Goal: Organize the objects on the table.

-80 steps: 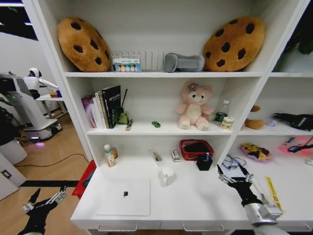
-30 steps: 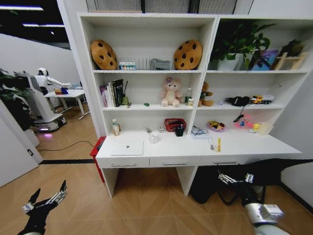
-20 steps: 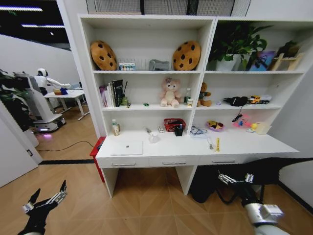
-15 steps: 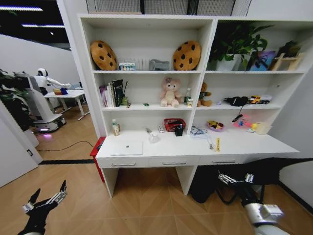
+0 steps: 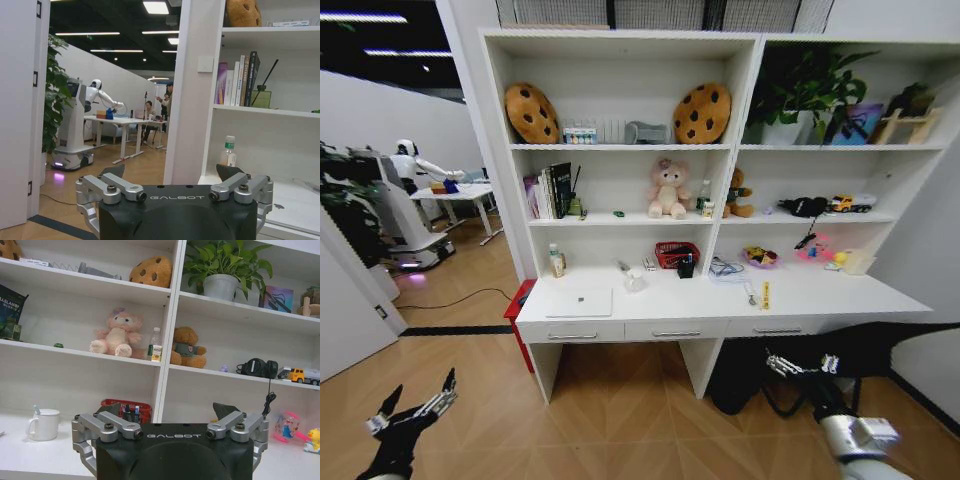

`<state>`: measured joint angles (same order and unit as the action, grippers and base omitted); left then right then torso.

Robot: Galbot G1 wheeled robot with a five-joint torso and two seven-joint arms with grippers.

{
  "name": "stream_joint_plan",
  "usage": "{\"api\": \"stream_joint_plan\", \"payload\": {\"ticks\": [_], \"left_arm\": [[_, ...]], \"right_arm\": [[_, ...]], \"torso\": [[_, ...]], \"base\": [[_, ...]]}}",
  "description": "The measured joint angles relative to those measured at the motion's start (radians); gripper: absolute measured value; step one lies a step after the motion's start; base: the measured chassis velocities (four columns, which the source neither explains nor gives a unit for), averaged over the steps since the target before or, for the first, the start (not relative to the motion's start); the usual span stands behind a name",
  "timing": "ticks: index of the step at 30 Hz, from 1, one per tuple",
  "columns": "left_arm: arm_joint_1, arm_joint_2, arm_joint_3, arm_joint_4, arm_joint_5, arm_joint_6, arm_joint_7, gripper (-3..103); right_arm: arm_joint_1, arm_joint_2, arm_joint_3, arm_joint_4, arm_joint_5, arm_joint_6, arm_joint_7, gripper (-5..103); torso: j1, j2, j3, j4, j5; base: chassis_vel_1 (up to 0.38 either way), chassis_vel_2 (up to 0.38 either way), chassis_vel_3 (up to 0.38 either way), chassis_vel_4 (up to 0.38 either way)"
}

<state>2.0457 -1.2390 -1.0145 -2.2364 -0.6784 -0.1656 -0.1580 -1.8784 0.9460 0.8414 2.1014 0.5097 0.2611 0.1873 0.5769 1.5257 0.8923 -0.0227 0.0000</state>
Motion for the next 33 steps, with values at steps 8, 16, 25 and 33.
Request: {"api": "stream_joint_plan", "payload": {"ticks": [8, 16, 25, 33], "left_arm": [[0.000, 0.000, 0.000, 0.000, 0.000, 0.000, 0.000, 100], [0.000, 0.000, 0.000, 0.000, 0.000, 0.000, 0.000, 100], [0.000, 0.000, 0.000, 0.000, 0.000, 0.000, 0.000, 100], [0.000, 0.000, 0.000, 0.000, 0.000, 0.000, 0.000, 100]], "right_arm": [[0.000, 0.000, 0.000, 0.000, 0.000, 0.000, 0.000, 100], [0.000, 0.000, 0.000, 0.000, 0.000, 0.000, 0.000, 100], [0.000, 0.000, 0.000, 0.000, 0.000, 0.000, 0.000, 100], [0.000, 0.000, 0.000, 0.000, 0.000, 0.000, 0.000, 100]], "torso": [[0.000, 0.000, 0.000, 0.0000, 0.0000], [0.000, 0.000, 0.000, 0.0000, 0.0000], [0.000, 0.000, 0.000, 0.0000, 0.0000], [0.000, 0.000, 0.000, 0.0000, 0.0000]], "base": [[0.000, 0.000, 0.000, 0.000], [0.000, 0.000, 0.000, 0.000], [0.000, 0.000, 0.000, 0.000], [0.000, 0.000, 0.000, 0.000]]}}
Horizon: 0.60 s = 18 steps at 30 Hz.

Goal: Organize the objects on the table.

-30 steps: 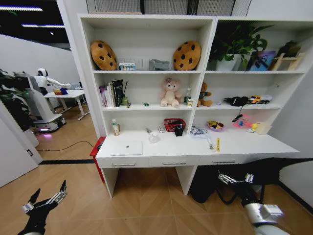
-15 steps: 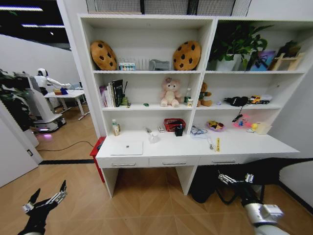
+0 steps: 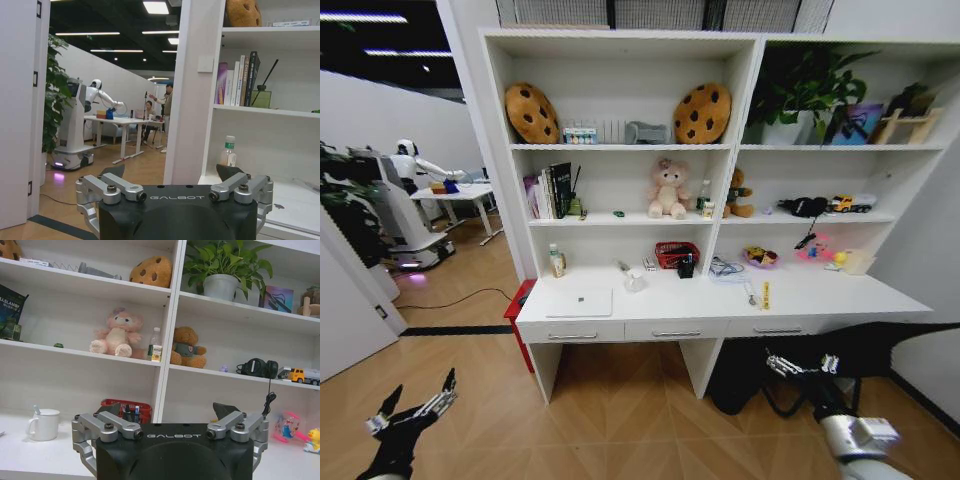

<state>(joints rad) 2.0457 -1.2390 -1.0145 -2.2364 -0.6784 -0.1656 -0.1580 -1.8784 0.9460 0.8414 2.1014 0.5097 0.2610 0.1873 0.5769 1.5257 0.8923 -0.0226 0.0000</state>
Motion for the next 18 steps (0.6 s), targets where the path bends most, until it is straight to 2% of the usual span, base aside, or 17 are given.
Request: {"api": "stream_joint_plan", "payload": {"ticks": [18], "left_arm": [[0.000, 0.000, 0.000, 0.000, 0.000, 0.000, 0.000, 100]], "right_arm": [[0.000, 0.000, 0.000, 0.000, 0.000, 0.000, 0.000, 100]], "torso": [[0.000, 0.000, 0.000, 0.0000, 0.0000]], "base": [[0.000, 0.000, 0.000, 0.000]]}}
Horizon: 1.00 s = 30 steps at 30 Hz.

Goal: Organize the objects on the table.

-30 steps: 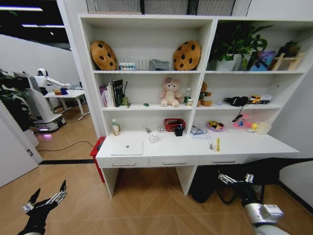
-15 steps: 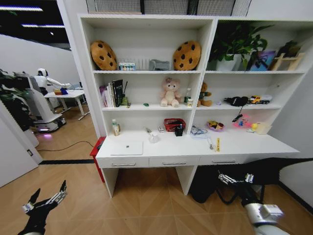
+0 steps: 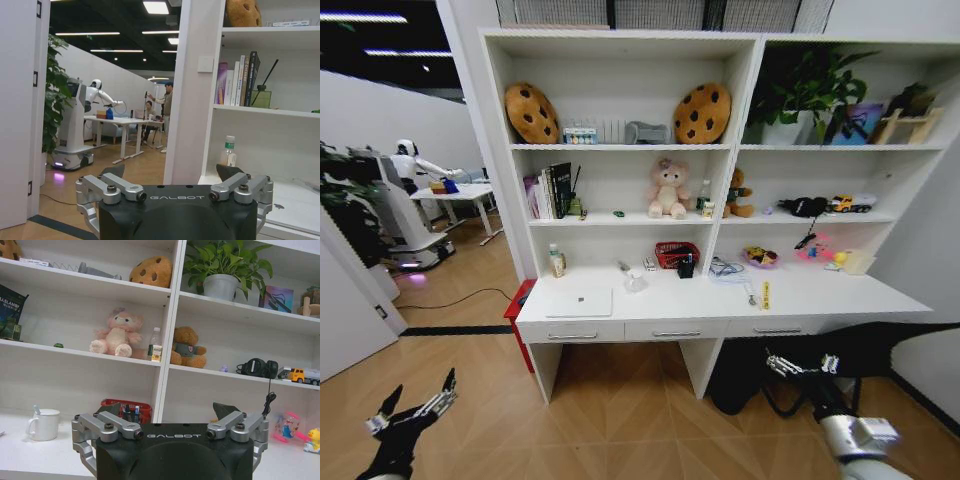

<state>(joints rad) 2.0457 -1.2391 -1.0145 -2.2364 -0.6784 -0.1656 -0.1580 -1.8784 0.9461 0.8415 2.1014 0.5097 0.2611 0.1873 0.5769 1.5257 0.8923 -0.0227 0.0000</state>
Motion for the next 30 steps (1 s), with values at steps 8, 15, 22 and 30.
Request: {"api": "stream_joint_plan", "payload": {"ticks": [8, 15, 22, 30], "left_arm": [[0.000, 0.000, 0.000, 0.000, 0.000, 0.000, 0.000, 100], [0.000, 0.000, 0.000, 0.000, 0.000, 0.000, 0.000, 100], [0.000, 0.000, 0.000, 0.000, 0.000, 0.000, 0.000, 100], [0.000, 0.000, 0.000, 0.000, 0.000, 0.000, 0.000, 100]], "right_arm": [[0.000, 0.000, 0.000, 0.000, 0.000, 0.000, 0.000, 100], [0.000, 0.000, 0.000, 0.000, 0.000, 0.000, 0.000, 100], [0.000, 0.000, 0.000, 0.000, 0.000, 0.000, 0.000, 100], [0.000, 0.000, 0.000, 0.000, 0.000, 0.000, 0.000, 100]], "torso": [[0.000, 0.000, 0.000, 0.0000, 0.0000], [0.000, 0.000, 0.000, 0.0000, 0.0000], [0.000, 0.000, 0.000, 0.0000, 0.0000], [0.000, 0.000, 0.000, 0.0000, 0.0000]], "base": [[0.000, 0.000, 0.000, 0.000], [0.000, 0.000, 0.000, 0.000], [0.000, 0.000, 0.000, 0.000], [0.000, 0.000, 0.000, 0.000]]}}
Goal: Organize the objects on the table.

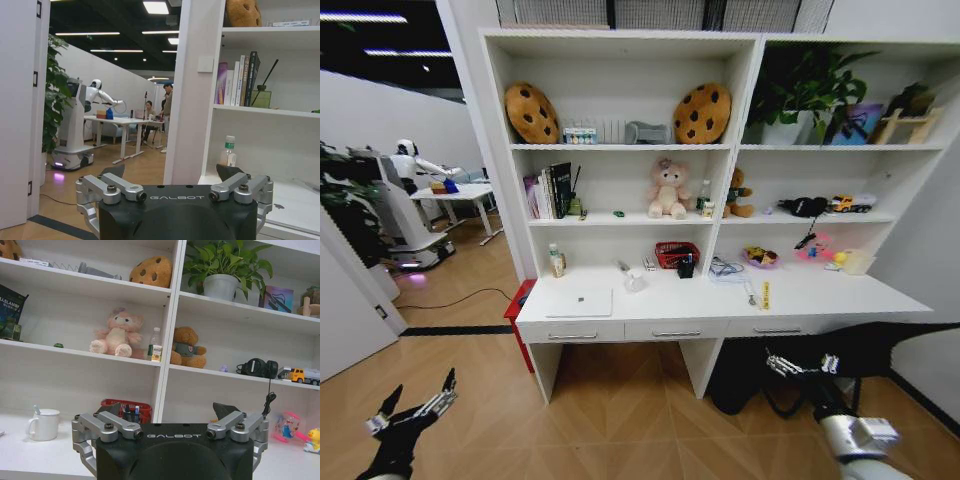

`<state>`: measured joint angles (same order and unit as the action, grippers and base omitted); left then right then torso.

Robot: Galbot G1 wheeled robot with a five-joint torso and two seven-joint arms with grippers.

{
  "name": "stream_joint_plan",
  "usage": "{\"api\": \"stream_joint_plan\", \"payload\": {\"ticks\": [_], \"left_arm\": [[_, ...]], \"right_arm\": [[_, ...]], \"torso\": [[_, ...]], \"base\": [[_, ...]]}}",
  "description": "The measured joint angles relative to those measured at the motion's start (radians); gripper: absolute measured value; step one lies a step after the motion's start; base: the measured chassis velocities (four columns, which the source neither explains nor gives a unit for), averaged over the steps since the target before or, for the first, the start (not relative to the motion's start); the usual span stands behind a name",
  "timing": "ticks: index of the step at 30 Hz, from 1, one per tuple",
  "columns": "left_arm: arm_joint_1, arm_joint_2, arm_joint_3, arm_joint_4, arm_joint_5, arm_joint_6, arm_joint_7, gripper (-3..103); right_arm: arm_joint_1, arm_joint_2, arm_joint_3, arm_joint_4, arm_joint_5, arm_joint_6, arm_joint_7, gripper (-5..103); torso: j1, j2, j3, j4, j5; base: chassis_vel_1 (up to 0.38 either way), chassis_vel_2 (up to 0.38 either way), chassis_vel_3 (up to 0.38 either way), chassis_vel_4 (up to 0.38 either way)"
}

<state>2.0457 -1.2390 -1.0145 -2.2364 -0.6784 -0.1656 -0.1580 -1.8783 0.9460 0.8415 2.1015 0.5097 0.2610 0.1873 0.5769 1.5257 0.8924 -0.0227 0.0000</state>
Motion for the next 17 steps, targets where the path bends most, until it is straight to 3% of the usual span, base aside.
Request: {"api": "stream_joint_plan", "payload": {"ticks": [17], "left_arm": [[0.000, 0.000, 0.000, 0.000, 0.000, 0.000, 0.000, 100]], "right_arm": [[0.000, 0.000, 0.000, 0.000, 0.000, 0.000, 0.000, 100]], "torso": [[0.000, 0.000, 0.000, 0.0000, 0.0000]], "base": [[0.000, 0.000, 0.000, 0.000]]}}
